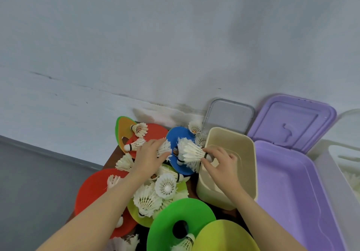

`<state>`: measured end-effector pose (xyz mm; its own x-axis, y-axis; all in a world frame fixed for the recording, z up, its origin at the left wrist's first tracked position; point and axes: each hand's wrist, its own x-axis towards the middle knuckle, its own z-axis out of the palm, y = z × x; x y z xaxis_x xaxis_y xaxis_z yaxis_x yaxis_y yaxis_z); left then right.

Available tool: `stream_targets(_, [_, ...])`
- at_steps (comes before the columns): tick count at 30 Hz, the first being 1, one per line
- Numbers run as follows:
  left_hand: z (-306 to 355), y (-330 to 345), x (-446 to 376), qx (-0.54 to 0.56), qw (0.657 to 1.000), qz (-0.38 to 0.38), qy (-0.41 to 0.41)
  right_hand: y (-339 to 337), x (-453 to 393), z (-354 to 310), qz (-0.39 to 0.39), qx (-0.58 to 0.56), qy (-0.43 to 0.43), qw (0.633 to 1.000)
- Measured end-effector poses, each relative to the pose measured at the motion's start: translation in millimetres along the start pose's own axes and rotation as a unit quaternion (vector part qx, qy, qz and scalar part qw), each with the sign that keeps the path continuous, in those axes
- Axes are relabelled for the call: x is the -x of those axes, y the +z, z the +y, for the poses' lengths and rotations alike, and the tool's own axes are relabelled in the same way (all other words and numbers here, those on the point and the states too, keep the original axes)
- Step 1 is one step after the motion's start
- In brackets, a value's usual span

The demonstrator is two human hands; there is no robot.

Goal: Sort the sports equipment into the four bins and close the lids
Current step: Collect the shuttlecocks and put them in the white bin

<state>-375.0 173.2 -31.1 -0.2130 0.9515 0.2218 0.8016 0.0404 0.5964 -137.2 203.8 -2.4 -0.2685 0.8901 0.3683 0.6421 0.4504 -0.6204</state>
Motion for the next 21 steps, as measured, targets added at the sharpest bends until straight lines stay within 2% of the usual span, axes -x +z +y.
stream_targets(6, [46.3, -18.8, 5.8, -0.006, 0.996, 0.051, 0.075, -28.2, 13.0, 7.2, 0.034, -0.015, 0.000, 0.999])
stream_targets(11, [112.0, -17.7, 6.1, -0.005, 0.989, 0.064, 0.135, -73.2, 25.9, 25.0, 0.102, -0.041, -0.006, 0.994])
stream_targets(21, [278.0, 68.4, 14.9, 0.023, 0.979, -0.031, 0.200, -209.6, 84.1, 115.2, 0.205, -0.003, 0.004, 0.979])
